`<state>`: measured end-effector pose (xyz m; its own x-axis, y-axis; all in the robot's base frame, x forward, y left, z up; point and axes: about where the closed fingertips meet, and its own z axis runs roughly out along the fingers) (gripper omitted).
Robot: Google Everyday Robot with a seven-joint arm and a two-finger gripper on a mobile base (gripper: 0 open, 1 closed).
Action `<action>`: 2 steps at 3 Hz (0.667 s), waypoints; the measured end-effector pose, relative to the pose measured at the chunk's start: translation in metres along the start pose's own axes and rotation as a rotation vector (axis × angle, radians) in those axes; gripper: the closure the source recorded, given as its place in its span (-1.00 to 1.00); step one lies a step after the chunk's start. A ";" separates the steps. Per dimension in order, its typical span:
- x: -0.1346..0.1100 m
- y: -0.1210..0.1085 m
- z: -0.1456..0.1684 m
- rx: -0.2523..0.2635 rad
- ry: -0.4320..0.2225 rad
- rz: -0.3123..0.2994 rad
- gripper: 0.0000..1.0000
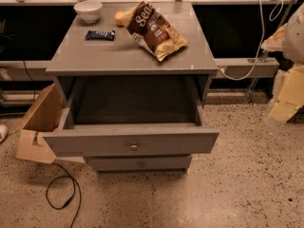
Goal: Close top drawer
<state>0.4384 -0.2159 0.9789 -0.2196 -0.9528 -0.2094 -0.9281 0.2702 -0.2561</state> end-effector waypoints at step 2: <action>-0.012 0.023 0.054 -0.082 -0.090 -0.033 -1.00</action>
Offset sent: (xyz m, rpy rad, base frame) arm -0.0090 0.0541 -0.1363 0.2245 0.1428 0.1871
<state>0.4358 -0.1909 0.9247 -0.1640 -0.9437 -0.2873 -0.9566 0.2232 -0.1872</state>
